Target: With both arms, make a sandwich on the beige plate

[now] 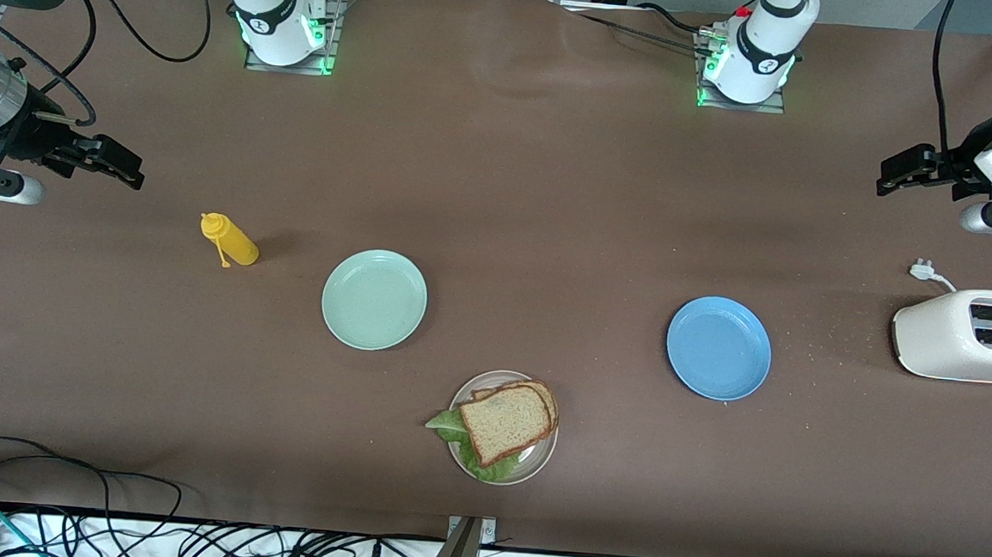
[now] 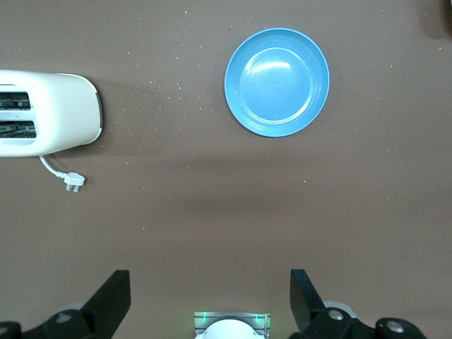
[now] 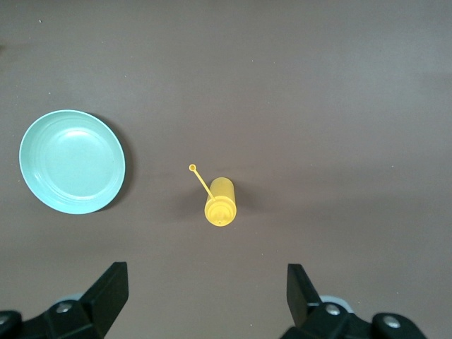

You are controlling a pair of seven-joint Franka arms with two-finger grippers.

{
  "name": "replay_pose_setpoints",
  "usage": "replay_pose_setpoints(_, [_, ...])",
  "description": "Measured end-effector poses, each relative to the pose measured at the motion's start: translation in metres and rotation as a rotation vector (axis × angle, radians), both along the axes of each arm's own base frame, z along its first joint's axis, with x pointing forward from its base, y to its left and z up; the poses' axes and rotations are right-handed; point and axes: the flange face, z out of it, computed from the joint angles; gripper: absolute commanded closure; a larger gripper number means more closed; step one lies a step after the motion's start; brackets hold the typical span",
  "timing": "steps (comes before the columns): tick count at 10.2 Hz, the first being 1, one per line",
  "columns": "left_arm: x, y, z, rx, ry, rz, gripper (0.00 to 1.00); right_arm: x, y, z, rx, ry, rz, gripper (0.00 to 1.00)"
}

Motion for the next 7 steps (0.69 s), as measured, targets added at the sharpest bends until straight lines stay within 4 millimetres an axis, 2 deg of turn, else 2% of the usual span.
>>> replay_pose_setpoints(3, [0.0106, -0.0030, -0.0001, -0.045, 0.005, -0.012, 0.00, 0.0000, 0.0000, 0.0000, 0.000, 0.000, 0.000, 0.00])
replay_pose_setpoints(7, [0.0128, -0.0051, -0.0021, -0.054, 0.009, -0.020, 0.00, 0.0000, 0.0000, 0.0000, 0.000, 0.000, 0.000, 0.00])
